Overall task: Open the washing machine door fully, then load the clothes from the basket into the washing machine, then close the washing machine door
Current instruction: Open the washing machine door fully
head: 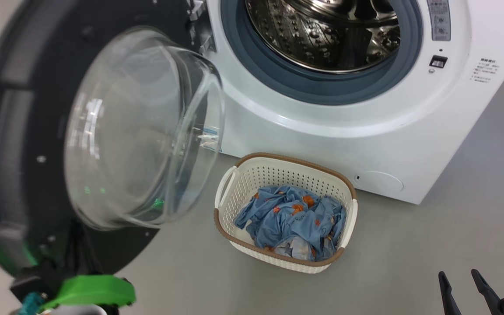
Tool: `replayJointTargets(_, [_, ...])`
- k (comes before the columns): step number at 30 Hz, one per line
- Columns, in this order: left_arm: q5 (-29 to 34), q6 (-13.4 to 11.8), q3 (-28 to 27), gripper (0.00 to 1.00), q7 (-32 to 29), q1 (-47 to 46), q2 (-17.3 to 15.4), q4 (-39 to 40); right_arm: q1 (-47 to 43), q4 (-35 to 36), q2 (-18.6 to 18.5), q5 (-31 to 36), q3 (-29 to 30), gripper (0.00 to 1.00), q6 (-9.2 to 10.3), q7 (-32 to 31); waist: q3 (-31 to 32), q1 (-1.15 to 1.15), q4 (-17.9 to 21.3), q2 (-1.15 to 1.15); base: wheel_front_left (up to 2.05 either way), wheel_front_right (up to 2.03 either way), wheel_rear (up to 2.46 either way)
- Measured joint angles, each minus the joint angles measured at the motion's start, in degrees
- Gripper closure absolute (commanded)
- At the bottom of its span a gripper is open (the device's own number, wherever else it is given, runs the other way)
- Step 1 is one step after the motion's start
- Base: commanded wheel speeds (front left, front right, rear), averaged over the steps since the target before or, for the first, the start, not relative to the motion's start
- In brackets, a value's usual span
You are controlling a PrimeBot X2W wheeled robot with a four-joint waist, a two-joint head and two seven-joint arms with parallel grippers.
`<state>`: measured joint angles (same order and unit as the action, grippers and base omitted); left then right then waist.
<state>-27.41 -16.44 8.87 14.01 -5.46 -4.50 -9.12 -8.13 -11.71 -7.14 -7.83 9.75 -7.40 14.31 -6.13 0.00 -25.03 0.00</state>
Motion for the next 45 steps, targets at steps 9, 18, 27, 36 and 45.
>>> replayJointTargets(9, [2.3,-0.1,-8.2,1.0,0.3,-6.4,1.0,-6.2,0.6,-0.1,-0.3,0.0,0.0,0.0,0.0,0.0,-1.2,0.0,1.1,0.0,0.0,0.0,0.0])
replayJointTargets(18, [6.6,1.8,-16.5,1.0,0.5,-12.0,1.5,-13.8,1.2,-0.6,-0.4,0.0,0.0,0.0,0.0,0.0,-0.7,0.0,0.8,0.0,0.0,0.0,0.0])
replayJointTargets(27, [11.3,4.1,-22.5,1.0,0.5,-16.4,2.6,-20.4,1.2,-1.2,-0.3,0.0,-1.3,0.0,0.0,0.0,0.2,0.0,1.0,0.0,0.0,0.0,0.0])
replayJointTargets(36, [14.2,5.6,-26.7,1.0,0.5,-17.7,2.6,-23.7,1.2,-1.7,0.0,0.0,-1.5,0.0,0.0,0.0,1.3,0.0,1.7,0.0,0.0,0.0,0.0])
replayJointTargets(45, [14.3,6.7,-29.7,1.0,0.5,-17.0,3.6,-18.9,1.1,-1.9,1.2,-0.2,-1.4,0.0,0.0,0.0,3.2,0.0,2.2,0.0,0.0,0.0,0.0])
